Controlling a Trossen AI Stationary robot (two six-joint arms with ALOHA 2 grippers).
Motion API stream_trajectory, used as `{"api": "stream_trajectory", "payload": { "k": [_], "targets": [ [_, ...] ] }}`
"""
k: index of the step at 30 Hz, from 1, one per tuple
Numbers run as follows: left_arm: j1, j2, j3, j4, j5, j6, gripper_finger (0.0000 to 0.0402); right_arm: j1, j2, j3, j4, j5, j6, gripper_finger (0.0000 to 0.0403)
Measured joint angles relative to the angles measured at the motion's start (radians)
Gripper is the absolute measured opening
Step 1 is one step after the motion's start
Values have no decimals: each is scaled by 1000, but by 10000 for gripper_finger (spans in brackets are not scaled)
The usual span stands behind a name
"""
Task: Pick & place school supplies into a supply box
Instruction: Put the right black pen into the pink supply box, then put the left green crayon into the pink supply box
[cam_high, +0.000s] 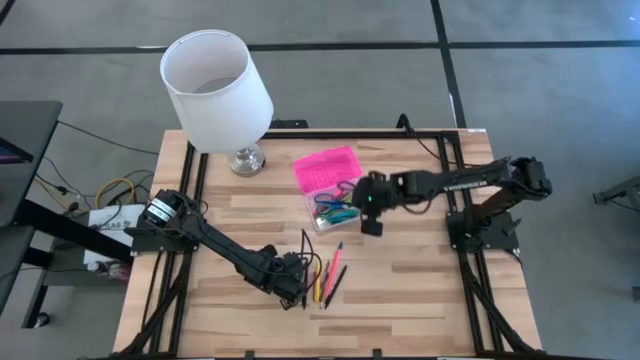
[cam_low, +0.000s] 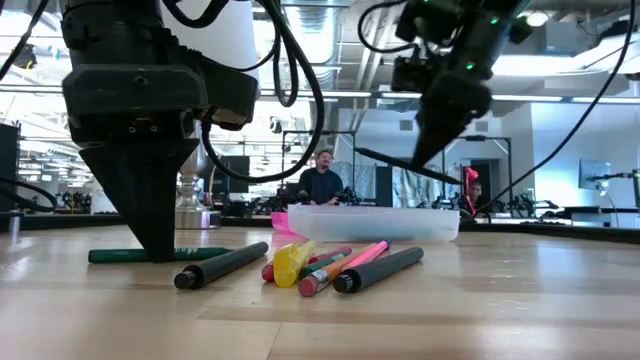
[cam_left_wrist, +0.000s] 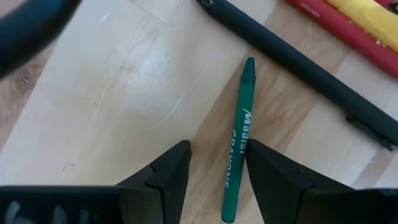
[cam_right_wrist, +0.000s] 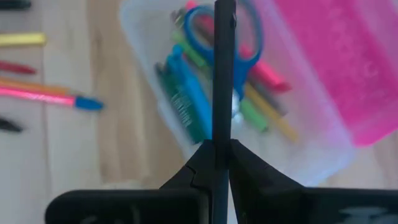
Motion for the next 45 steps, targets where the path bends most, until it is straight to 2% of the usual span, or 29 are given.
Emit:
{"api": "stream_trajectory", "payload": {
  "k": [7,11,14,19,23,34,39,45],
  "targets": [
    [0,0,0,2,-3,-39,155,-109,0,0,87,-39,-150,25],
    [0,0,0,3,-6,-48,155,-159,1,0,97,-102,-160,33],
    [0,0,0,3,-7,-54,155,-168,30,0,111,-107,-182,38],
    [0,0,0,5,-15,-54,155,-169,113,2,123,-231,-194,45],
    [0,0,0,1,-17,-64,155,-166,166,23,112,-204,-151,54],
    [0,0,1,2,-17,-78,155,-181,150,107,51,-177,-147,108],
    [1,0,0,4,6,-78,155,-136,76,120,43,-179,-43,126],
    [8,0,0,6,69,-70,155,-51,-43,120,-30,-176,126,124]
  ]
}}
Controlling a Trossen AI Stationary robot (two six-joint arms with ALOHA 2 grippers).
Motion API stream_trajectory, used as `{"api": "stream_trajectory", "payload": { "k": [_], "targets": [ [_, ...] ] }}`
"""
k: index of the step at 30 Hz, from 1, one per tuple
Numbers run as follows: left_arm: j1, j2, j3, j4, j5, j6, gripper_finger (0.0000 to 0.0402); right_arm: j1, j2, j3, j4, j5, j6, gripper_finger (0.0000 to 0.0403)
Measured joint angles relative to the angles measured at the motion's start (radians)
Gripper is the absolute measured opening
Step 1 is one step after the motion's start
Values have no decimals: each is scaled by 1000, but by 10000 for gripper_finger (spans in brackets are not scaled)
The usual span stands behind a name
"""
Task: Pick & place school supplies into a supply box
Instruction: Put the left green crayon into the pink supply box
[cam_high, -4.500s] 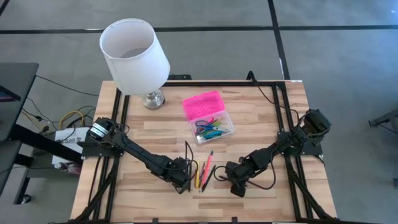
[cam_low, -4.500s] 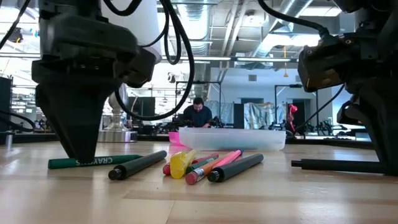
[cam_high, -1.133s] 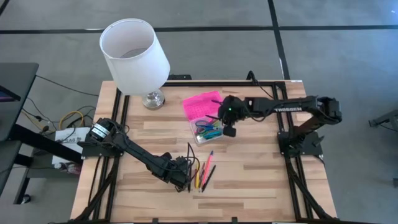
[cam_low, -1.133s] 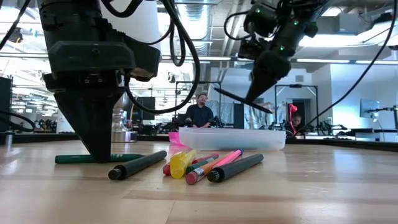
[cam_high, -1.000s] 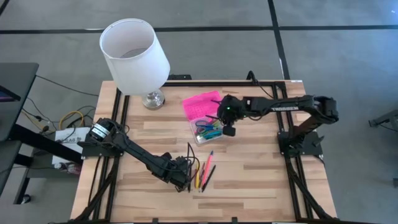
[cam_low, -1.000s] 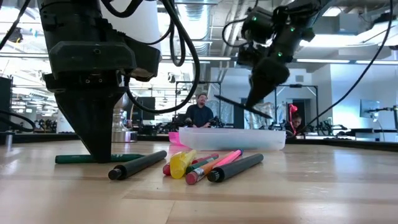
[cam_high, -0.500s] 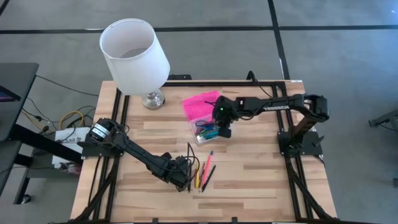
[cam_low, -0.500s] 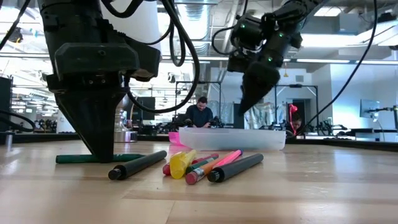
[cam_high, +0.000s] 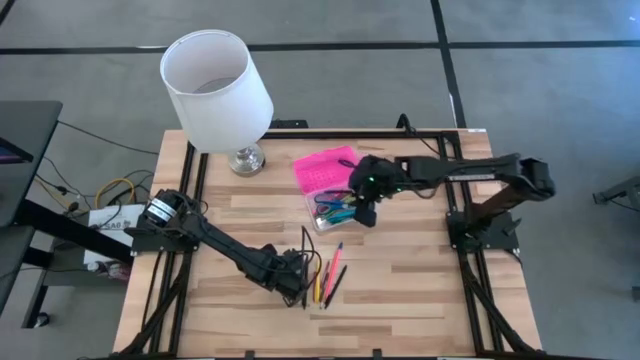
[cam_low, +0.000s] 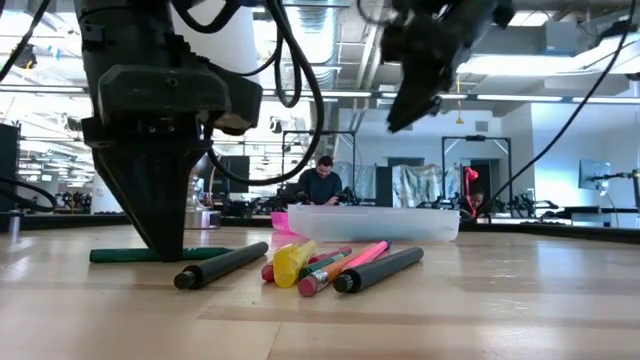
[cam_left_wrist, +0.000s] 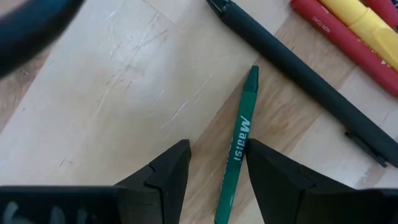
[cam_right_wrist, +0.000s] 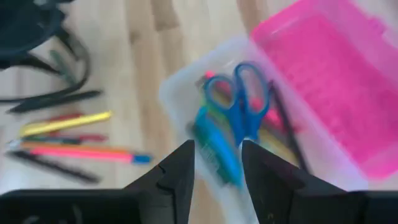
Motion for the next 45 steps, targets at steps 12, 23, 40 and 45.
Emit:
{"api": "stream_trajectory", "payload": {
  "k": [12,23,40,45],
  "targets": [
    [33,0,1,-14,110,90,155,330,-182,-27,-236,197,311,118],
    [63,0,1,-15,176,144,155,610,-186,-122,-303,270,660,118],
    [60,0,0,-14,135,171,147,729,-185,-256,-118,316,922,118],
    [61,0,0,-19,137,154,106,729,-185,-256,-117,317,931,118]
  ]
}}
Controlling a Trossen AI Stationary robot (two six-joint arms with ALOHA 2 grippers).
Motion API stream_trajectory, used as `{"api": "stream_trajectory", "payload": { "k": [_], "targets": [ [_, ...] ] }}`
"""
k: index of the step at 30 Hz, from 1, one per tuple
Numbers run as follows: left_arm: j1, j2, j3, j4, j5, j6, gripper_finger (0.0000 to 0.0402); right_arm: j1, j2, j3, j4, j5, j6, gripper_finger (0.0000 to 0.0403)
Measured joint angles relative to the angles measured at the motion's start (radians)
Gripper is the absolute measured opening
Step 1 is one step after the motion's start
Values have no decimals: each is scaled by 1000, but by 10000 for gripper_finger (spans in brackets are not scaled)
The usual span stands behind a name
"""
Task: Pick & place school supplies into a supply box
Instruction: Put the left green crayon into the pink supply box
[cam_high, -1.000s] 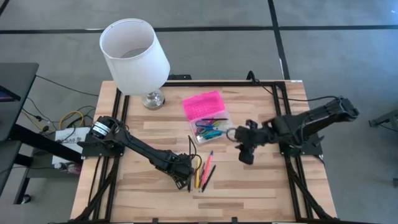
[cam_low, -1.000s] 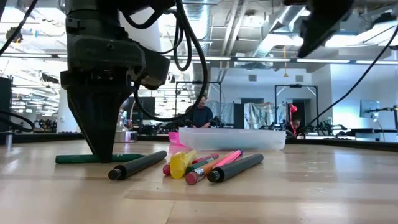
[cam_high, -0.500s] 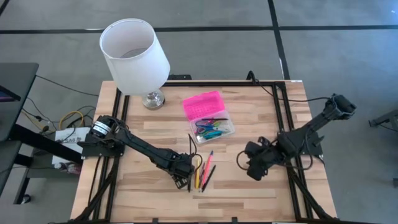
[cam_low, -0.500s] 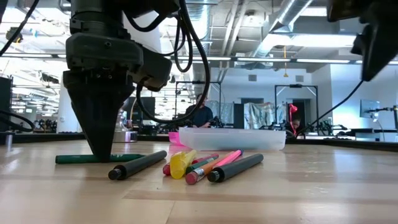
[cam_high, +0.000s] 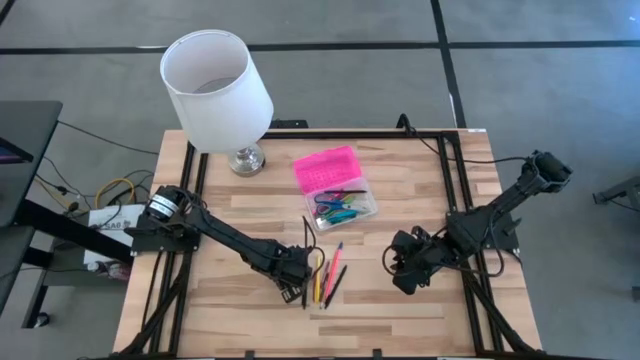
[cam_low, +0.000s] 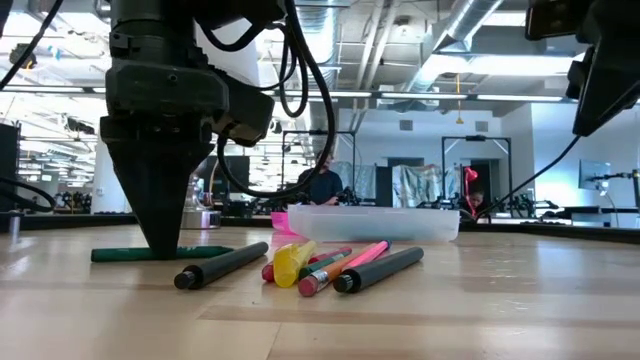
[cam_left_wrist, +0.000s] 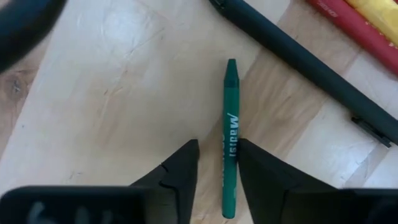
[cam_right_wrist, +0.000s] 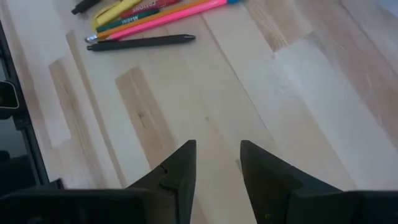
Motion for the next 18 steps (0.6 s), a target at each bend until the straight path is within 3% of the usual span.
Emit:
{"api": "stream_trajectory", "payload": {
  "k": [8,18],
  "targets": [
    [1,-1,0,-8,-1,1,52,0,0,0,-9,6,0,118],
    [1,0,0,-25,4,1,24,2,0,-23,-35,17,8,118]
  ]
}}
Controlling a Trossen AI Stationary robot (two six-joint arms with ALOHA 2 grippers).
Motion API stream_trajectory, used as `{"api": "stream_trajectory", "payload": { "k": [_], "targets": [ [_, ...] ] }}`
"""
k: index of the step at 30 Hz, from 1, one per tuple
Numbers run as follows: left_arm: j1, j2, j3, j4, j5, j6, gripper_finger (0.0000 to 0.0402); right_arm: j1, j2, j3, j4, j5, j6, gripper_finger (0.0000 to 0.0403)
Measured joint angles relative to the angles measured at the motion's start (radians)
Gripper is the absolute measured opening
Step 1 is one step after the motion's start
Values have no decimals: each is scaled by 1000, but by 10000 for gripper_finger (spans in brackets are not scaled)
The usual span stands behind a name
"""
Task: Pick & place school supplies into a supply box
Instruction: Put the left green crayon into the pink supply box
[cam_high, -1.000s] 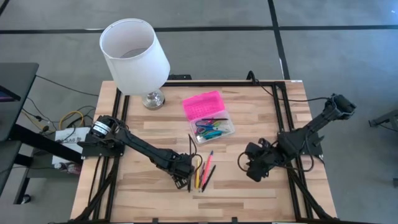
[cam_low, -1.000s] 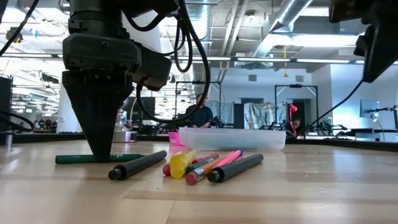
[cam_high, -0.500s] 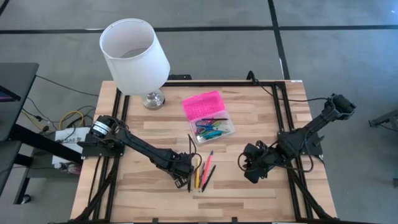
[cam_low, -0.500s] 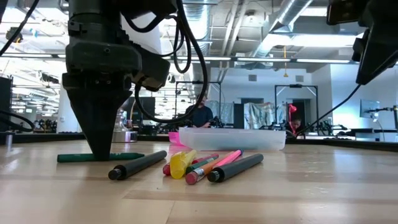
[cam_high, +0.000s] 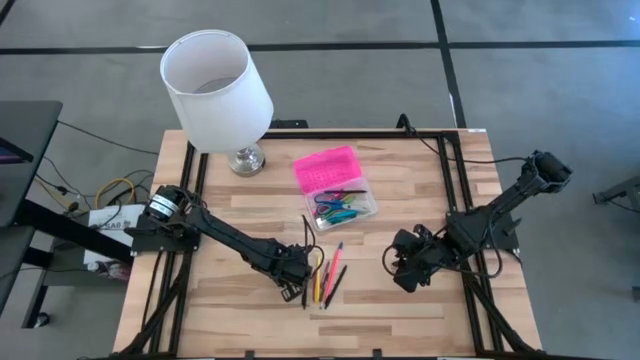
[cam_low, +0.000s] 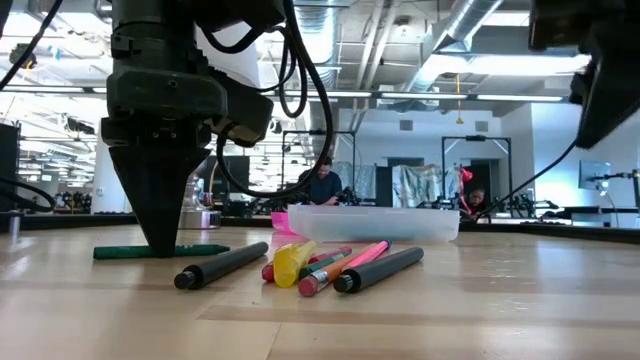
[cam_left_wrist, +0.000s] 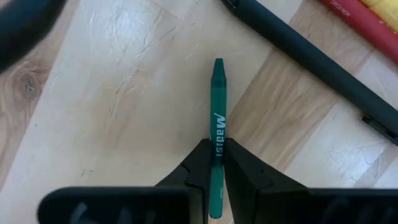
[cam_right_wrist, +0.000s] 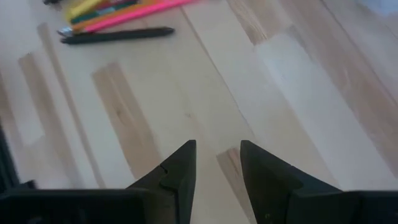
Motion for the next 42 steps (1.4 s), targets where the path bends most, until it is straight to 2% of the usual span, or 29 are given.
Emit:
{"api": "stream_trajectory", "payload": {
  "k": [13,19,26,36,42],
  "targets": [
    [15,-63,-6,-33,2,-15,22,47,0,-152,109,-49,142,118],
    [38,-101,-4,-22,22,-16,21,63,0,-203,205,-45,155,118],
    [73,-118,38,-16,61,-4,21,65,0,-208,218,11,158,118],
    [217,-121,203,-3,-65,176,21,62,0,-208,218,56,150,118],
    [345,-122,227,106,-128,287,21,56,0,-208,226,56,150,118]
  ]
}}
